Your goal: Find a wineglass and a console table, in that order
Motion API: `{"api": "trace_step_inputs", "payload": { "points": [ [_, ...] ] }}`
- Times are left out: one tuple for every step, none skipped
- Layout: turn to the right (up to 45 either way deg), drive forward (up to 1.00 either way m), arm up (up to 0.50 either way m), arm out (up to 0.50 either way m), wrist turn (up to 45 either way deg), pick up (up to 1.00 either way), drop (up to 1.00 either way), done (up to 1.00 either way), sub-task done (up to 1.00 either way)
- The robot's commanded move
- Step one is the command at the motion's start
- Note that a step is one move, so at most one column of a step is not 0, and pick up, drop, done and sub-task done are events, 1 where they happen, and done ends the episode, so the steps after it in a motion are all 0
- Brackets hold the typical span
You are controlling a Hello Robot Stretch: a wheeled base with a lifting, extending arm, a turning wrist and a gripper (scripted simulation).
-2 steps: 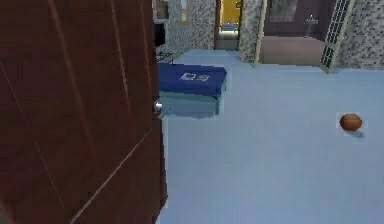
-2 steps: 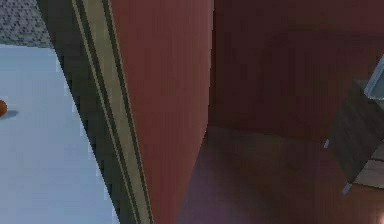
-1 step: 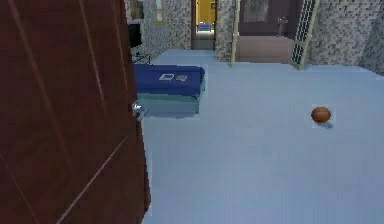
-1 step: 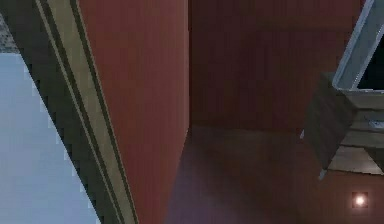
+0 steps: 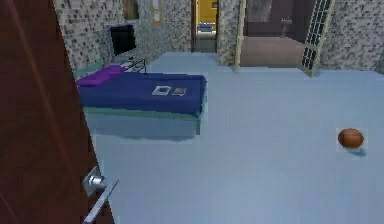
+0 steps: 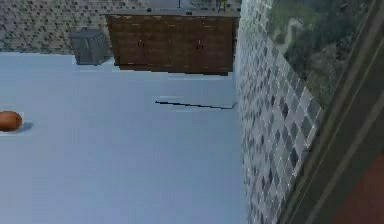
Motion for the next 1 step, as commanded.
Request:
{"api": "trace_step_inputs", "payload": {
  "points": [
    [24.0, 0.00, 0.00, 0.00, 0.0, 0.00, 0.00, 0.00, 0.00]
  ]
}}
